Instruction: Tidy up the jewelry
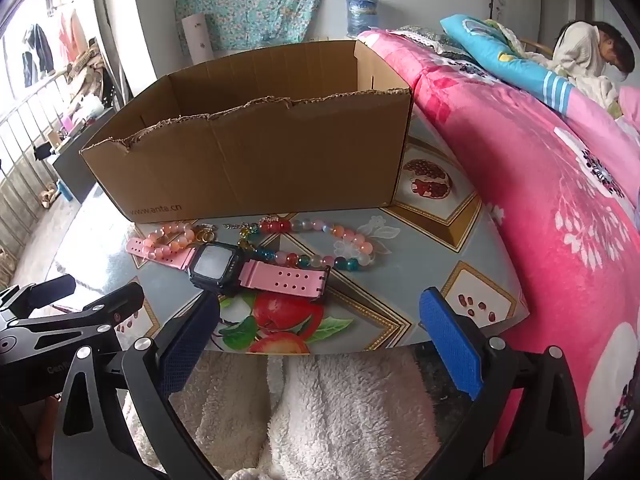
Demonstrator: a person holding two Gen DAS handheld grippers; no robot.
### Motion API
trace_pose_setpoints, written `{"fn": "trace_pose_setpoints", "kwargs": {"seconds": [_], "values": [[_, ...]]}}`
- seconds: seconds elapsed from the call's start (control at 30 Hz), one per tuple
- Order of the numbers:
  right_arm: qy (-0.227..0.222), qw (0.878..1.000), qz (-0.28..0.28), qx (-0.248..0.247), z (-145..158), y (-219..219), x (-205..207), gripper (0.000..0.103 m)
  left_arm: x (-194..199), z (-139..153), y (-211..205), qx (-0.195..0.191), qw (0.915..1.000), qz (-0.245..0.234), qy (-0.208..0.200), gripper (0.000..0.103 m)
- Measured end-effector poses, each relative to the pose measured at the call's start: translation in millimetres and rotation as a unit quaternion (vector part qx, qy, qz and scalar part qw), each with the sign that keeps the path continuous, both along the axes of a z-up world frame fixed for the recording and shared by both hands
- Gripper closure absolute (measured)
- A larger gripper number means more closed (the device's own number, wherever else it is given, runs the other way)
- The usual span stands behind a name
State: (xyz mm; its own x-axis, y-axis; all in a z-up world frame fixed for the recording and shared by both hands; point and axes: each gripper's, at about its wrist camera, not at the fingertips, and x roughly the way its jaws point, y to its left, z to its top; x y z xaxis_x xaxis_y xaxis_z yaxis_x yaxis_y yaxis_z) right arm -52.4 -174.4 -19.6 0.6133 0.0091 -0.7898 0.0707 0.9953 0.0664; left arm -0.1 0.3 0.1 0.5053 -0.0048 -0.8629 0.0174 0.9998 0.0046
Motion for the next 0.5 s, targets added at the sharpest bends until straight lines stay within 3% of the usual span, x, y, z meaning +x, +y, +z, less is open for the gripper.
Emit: {"fn": "trace_pose_setpoints", "kwargs": {"seconds": [0.5], "values": [[-0.001,1.000,0.000,-0.002,-0.7,-3.1,-1.1,0.005,0.5,0.0,3.2,0.001,1.0000,-0.001,0.002,0.010]]}}
